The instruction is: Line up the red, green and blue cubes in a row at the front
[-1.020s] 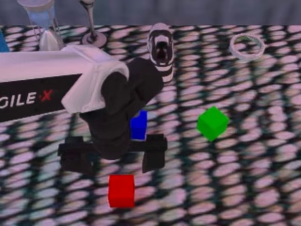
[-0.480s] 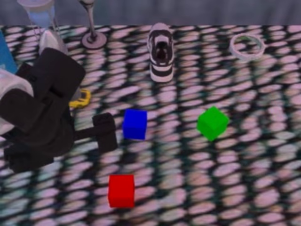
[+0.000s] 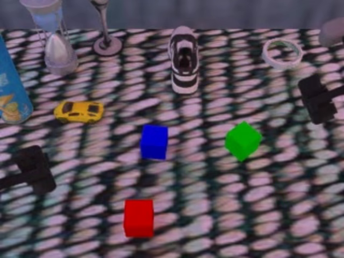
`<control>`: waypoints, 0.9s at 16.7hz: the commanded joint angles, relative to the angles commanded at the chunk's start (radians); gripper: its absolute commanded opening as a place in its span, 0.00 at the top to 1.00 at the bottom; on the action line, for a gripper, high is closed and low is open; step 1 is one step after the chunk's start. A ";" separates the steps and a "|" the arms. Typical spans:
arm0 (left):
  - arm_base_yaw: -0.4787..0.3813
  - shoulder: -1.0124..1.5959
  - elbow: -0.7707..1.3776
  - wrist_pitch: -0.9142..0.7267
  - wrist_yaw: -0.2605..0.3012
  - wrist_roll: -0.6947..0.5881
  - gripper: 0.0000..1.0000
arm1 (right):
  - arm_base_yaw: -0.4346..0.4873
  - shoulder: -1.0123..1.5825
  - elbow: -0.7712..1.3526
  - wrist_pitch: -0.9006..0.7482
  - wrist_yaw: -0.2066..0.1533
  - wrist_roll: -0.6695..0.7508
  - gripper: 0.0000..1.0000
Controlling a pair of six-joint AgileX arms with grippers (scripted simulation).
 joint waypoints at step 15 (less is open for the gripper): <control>0.241 -0.656 -0.388 0.412 0.034 0.453 0.00 | 0.181 0.887 0.759 -0.460 0.000 -0.089 0.00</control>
